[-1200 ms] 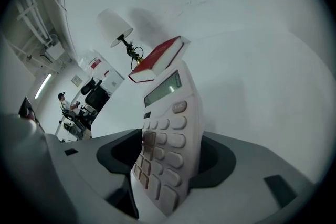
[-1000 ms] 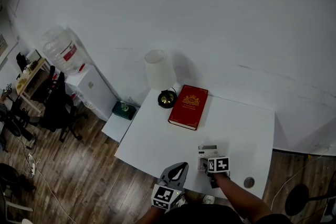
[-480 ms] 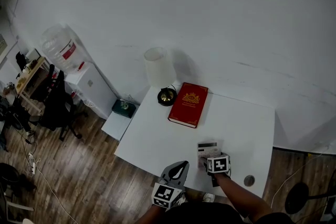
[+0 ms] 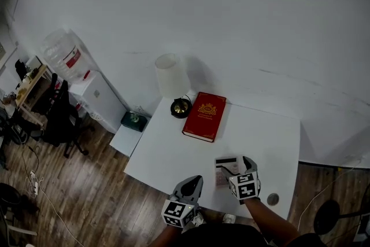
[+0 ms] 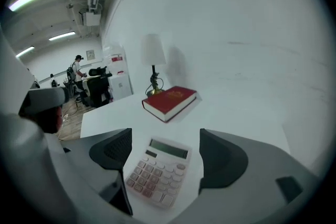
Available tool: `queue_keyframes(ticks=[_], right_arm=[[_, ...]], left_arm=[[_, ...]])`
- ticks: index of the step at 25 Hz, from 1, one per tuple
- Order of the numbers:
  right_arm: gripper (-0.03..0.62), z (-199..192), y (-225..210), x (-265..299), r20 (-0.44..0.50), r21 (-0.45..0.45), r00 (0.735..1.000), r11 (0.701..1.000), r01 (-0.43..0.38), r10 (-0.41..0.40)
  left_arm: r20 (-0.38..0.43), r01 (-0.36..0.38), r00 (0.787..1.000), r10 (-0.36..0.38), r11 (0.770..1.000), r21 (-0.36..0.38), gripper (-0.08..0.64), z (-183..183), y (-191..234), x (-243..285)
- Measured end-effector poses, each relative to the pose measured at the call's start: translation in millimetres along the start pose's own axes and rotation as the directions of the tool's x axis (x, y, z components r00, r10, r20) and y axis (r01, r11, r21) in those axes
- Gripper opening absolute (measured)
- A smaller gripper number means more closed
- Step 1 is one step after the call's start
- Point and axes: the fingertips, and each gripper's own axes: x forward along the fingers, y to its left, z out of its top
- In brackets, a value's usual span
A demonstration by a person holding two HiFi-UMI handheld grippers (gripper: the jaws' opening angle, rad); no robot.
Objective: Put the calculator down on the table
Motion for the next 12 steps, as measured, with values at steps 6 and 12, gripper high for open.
queue_keyframes(ticks=[6, 12], right_arm=[[0.302, 53, -6, -47, 0.176, 0.050, 0.984, 0.999, -0.018, 0.009], [0.051, 80, -10, -82, 0.274, 0.034, 0.962, 0.999, -0.005, -0.004]], left_arm=[[0.033, -0.077, 0.996, 0.078, 0.996, -0.035, 0.018, 16, 25, -3], [0.061, -0.094, 0.994, 0.093, 0.996, 0.007, 0.018, 35, 24, -5]])
